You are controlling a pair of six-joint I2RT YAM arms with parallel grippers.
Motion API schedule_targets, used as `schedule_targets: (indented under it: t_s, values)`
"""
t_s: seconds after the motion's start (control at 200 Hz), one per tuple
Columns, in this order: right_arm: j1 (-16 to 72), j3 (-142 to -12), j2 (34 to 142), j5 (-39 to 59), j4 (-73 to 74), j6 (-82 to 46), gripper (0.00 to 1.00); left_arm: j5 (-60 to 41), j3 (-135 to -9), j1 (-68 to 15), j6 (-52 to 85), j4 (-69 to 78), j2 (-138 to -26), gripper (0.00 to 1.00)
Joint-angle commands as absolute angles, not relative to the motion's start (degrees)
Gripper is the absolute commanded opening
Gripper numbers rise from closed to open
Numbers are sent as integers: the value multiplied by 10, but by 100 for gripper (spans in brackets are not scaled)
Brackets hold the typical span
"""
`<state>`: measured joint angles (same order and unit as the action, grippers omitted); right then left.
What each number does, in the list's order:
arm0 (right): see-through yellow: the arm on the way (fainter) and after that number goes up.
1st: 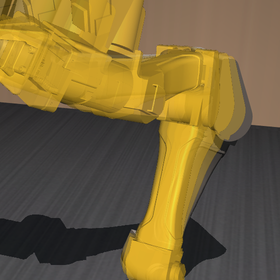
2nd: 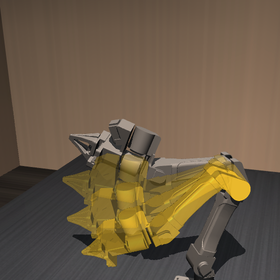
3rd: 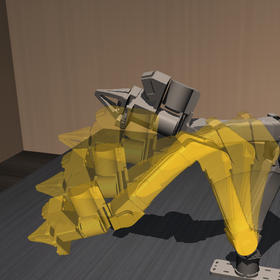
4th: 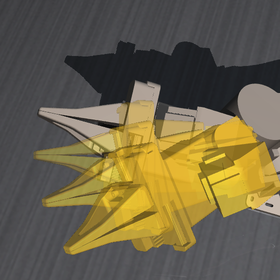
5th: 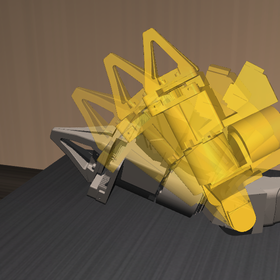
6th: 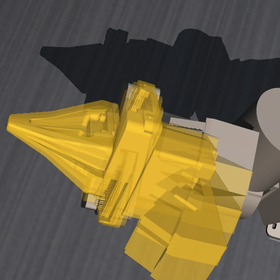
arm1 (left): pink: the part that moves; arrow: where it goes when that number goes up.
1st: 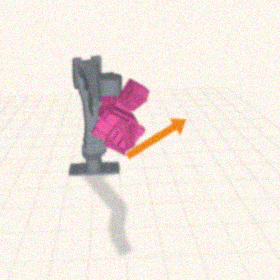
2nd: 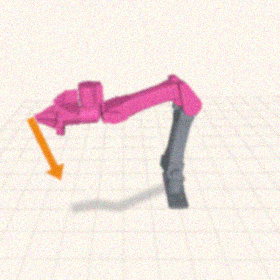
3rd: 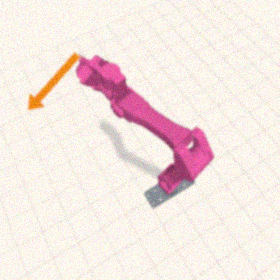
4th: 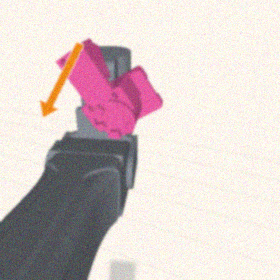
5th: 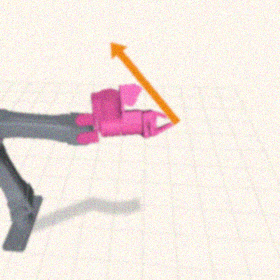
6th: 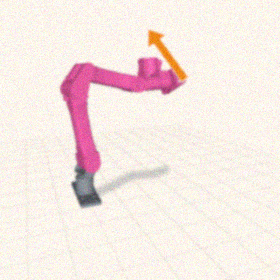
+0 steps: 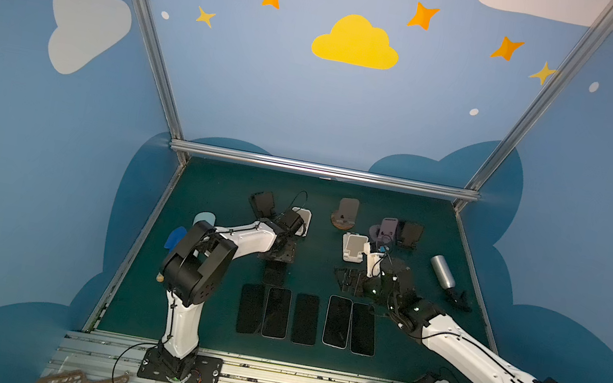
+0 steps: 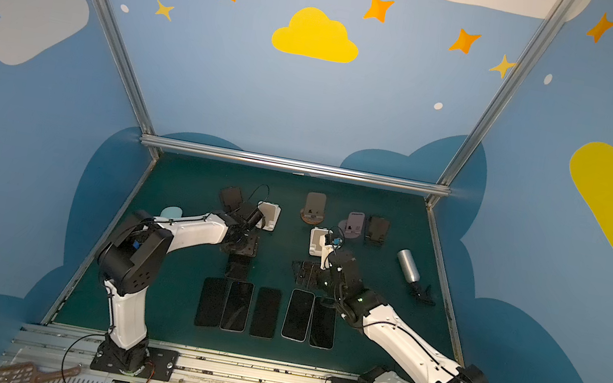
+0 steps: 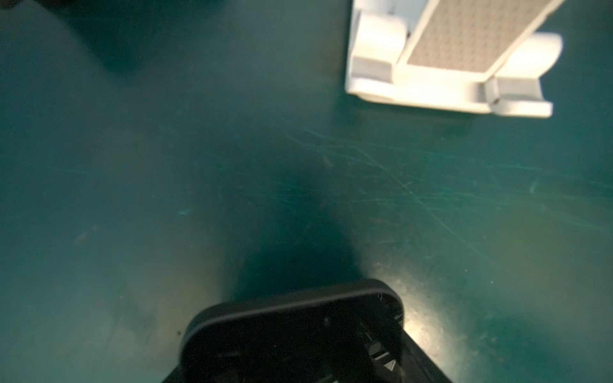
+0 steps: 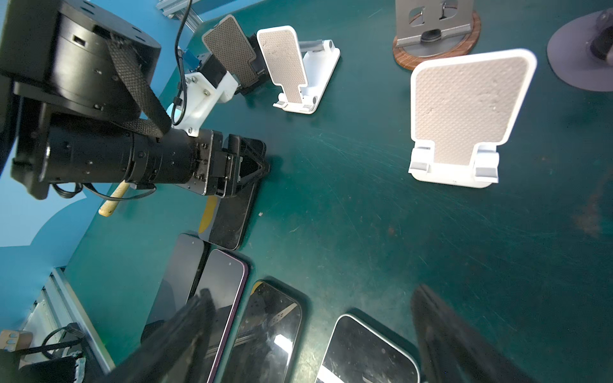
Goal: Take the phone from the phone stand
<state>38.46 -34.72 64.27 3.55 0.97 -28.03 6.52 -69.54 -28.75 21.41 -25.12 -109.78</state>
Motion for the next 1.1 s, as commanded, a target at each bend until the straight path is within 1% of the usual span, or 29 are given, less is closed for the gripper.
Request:
schedule_targets:
  t_s: [0.0,0.23,0.335,0.471,0.551,0.576,0.586,0.596,0.686,0.816,0.986,1.096]
  values:
    - [386,-364,636,30,0,-272,92,69,-709,-284,206,-273,-1105,75]
    - [386,-363,634,31,0,-272,92,65,-717,-283,201,-278,-1110,79]
    - [386,-364,634,31,0,-272,92,63,-725,-282,202,-283,-1114,79]
    - [386,-362,630,26,-1,-271,92,63,-732,-283,207,-279,-1069,80]
    - [386,-362,630,27,0,-270,92,70,-743,-285,204,-266,-1025,87]
    - [386,-361,630,26,0,-270,93,74,-747,-285,202,-260,-1015,92]
    - [385,-361,630,26,0,-271,93,75,-750,-285,202,-257,-1010,97]
    - [386,-361,629,26,0,-270,93,77,-752,-285,201,-254,-1007,99]
    - [385,-360,628,22,0,-272,93,93,-770,-287,188,-215,-996,100]
    - [385,-359,628,17,0,-271,93,133,-819,-287,188,-183,-1044,100]
    - [385,-357,621,10,0,-268,93,153,-948,-284,169,-238,-1149,100]
    - [385,-355,618,2,0,-267,93,160,-1013,-285,159,-267,-1196,100]
